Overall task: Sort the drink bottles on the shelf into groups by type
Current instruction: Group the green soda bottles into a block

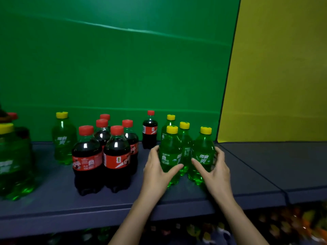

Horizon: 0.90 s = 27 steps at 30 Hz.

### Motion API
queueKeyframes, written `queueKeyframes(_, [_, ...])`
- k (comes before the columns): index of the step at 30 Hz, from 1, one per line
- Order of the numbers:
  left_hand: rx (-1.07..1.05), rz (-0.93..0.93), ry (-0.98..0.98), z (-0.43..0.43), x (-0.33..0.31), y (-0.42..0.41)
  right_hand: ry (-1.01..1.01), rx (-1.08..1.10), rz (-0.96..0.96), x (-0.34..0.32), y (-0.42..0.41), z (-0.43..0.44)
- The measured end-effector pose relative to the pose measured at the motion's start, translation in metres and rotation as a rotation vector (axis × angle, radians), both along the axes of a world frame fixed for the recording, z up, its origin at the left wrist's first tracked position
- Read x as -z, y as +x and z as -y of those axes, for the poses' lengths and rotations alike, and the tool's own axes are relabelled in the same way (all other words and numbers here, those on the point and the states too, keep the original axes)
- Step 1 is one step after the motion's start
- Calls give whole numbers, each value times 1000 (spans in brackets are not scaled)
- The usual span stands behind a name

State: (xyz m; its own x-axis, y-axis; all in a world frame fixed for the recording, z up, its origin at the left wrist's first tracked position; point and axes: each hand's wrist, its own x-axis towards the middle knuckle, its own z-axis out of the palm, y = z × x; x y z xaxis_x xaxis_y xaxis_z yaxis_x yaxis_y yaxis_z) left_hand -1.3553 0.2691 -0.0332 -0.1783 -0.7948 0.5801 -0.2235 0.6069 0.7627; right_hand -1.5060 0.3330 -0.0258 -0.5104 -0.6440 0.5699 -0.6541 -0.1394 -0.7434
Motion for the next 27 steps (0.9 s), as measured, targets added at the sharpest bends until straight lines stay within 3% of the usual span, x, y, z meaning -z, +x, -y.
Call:
queueKeyframes(16, [-56, 107, 61, 16, -4, -22, 70, -149, 19, 6, -15, 32])
queueKeyframes(19, [-69, 95, 36, -2, -5, -5, -19, -37, -15, 4, -10, 17])
queueKeyframes(22, [-75, 92, -29, -22, -4, 26, -229, 1, -61, 1, 2, -1])
queueKeyframes(27, [-189, -41, -104, -54, -11, 95, -316, -229, -32, -7, 44, -13])
